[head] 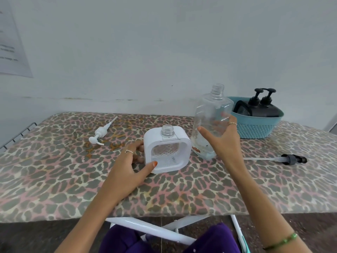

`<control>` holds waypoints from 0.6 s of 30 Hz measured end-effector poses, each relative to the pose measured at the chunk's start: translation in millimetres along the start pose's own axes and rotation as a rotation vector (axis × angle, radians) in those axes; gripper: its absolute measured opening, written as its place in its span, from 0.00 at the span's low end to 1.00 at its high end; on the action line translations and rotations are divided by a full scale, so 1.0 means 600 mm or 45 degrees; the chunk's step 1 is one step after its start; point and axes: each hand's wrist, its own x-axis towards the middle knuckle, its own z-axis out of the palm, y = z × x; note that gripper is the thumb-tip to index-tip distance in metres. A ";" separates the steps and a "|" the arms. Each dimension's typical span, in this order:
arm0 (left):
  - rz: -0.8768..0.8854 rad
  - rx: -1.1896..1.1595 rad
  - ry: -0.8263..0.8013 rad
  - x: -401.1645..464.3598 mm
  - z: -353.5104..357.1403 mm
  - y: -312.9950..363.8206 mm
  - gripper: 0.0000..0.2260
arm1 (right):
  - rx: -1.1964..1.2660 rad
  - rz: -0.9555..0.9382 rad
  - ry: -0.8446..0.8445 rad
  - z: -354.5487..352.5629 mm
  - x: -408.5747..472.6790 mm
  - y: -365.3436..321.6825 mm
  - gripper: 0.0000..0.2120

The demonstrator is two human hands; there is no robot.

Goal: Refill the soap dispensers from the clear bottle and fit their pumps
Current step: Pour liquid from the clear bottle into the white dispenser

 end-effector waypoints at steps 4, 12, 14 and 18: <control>0.010 0.000 0.019 0.000 0.000 0.002 0.26 | -0.154 -0.086 -0.049 -0.003 0.014 -0.006 0.34; -0.004 -0.017 0.003 0.002 -0.001 -0.006 0.29 | -0.461 -0.399 -0.140 -0.016 0.008 -0.016 0.36; -0.013 -0.041 -0.001 0.001 -0.001 -0.007 0.30 | -0.593 -0.461 -0.150 -0.025 0.007 -0.022 0.37; -0.013 -0.078 -0.011 0.002 -0.001 -0.007 0.30 | -0.796 -0.557 -0.178 -0.046 0.005 -0.037 0.34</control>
